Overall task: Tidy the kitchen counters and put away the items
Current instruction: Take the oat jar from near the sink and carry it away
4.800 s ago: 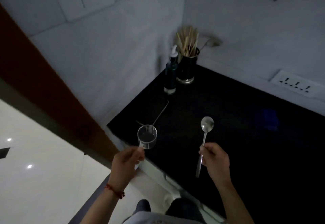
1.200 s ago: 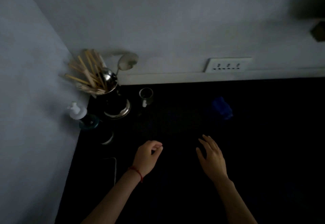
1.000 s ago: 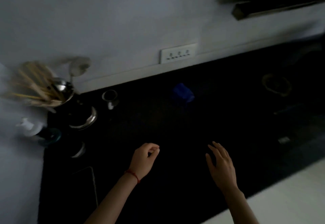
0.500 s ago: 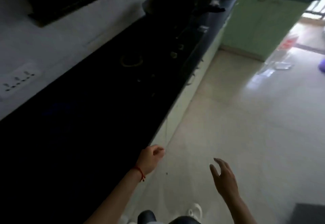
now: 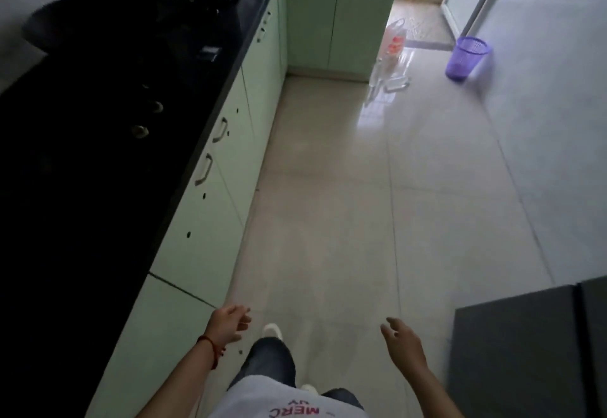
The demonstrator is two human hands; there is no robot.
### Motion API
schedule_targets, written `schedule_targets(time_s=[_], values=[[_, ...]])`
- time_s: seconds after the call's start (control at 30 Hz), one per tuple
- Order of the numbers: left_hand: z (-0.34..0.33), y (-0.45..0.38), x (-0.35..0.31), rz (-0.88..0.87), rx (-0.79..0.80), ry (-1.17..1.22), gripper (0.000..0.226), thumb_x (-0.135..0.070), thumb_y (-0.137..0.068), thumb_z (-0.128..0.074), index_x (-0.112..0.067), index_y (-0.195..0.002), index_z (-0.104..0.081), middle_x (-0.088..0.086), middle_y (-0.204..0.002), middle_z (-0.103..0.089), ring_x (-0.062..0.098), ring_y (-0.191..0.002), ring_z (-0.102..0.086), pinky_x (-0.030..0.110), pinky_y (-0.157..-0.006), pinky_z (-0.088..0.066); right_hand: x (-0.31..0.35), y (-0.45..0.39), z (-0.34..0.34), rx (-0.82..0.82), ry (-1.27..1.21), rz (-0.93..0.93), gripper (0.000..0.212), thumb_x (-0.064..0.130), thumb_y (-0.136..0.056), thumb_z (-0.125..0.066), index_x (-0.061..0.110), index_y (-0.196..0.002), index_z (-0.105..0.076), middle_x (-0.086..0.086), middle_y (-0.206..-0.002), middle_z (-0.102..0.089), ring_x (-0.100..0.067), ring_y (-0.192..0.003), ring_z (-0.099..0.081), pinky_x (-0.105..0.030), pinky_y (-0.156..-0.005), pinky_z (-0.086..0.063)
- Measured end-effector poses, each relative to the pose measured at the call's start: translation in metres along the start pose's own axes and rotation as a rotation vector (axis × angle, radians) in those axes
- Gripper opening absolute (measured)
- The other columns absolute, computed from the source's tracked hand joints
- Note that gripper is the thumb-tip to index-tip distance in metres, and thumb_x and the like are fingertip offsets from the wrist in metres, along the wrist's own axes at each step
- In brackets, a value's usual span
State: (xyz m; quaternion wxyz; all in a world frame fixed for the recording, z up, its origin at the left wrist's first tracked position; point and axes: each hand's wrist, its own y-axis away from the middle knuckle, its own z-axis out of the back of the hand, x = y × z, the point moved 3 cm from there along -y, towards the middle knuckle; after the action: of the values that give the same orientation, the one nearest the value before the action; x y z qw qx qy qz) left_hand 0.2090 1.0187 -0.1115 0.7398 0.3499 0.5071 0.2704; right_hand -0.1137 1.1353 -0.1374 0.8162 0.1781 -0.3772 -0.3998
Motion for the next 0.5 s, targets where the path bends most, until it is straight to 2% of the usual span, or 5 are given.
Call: schedule_targets(time_s=[0.13,0.3,0.5], values=[[0.001,-0.051,-0.038,0.04,-0.024,-0.003,0.02,-0.011,-0.089,-0.052,-0.01,-0.069,-0.057,0.009,-0.07,-0.059,0.019,-0.063,-0.052,0.024,-0.058,-0.036,0.044,-0.06,0.017,-0.005,-0.057,0.013,0.039,0.025,-0.093,-0.047,0.006,-0.128,-0.05,-0.016,-0.13,-0.056,-0.029,-0.119,-0.053,-0.035,-0.098,-0.041],[0.0,-0.113,-0.116,0.076,-0.037,0.021,0.023,-0.007,-0.09,-0.047,-0.009,-0.068,-0.053,0.009,-0.067,-0.054,0.019,-0.059,-0.047,0.023,-0.055,-0.03,0.112,-0.144,0.051,-0.044,-0.176,-0.02,0.037,0.022,-0.093,-0.049,0.005,-0.125,-0.053,-0.016,-0.127,-0.058,-0.028,-0.116,-0.054,-0.03,-0.093,-0.04],[-0.042,-0.173,-0.235,0.103,0.042,-0.043,0.015,-0.01,-0.09,-0.049,-0.006,-0.078,-0.057,0.009,-0.068,-0.056,0.02,-0.061,-0.049,0.025,-0.058,-0.035,0.163,-0.219,0.092,-0.092,-0.278,-0.115,0.036,0.021,-0.093,-0.049,0.003,-0.123,-0.054,-0.017,-0.126,-0.058,-0.031,-0.116,-0.053,-0.034,-0.095,-0.04]])
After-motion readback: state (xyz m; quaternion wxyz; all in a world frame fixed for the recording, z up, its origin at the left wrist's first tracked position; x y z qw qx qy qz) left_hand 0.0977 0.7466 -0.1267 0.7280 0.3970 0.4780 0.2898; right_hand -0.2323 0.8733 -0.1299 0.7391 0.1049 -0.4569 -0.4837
